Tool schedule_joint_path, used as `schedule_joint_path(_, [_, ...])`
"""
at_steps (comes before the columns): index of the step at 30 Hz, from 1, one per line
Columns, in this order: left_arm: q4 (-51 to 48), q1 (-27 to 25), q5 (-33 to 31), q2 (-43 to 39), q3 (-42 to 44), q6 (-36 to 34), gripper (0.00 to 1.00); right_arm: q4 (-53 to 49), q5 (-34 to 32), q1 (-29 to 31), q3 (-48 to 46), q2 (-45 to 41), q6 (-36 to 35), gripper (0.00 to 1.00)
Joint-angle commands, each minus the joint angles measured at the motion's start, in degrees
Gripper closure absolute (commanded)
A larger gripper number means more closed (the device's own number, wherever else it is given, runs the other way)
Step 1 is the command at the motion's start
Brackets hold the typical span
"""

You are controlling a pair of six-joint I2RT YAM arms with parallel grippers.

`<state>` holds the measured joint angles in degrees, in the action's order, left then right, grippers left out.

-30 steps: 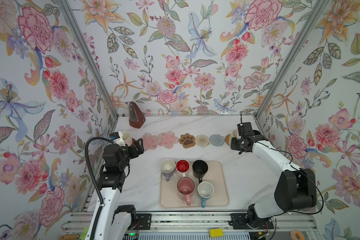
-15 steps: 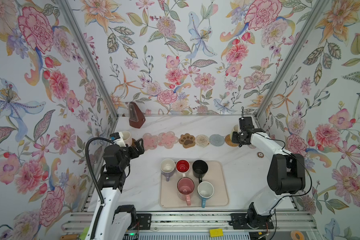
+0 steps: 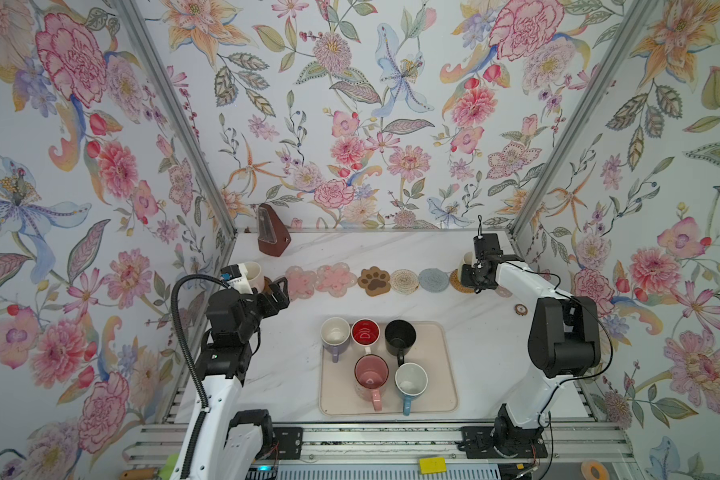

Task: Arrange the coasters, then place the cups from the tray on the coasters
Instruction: 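Lower the light green mug onto the rattan coaster beside the navy mug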

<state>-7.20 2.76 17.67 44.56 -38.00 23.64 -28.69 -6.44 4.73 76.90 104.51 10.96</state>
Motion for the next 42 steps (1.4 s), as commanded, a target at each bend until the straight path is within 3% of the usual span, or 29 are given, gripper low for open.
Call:
schedule_joint_path(1, [1.6, 0.1, 1.0, -0.5, 0.7, -0.7, 0.01, 2.5, -1.0, -0.3, 3.1, 0.2, -1.0, 1.0])
schedule_joint_path(42, [1.8, 0.0, 1.8, -0.6, 0.7, -0.6, 0.01, 1.4, -0.7, -0.3, 4.3, 3.8, -1.8, 1.0])
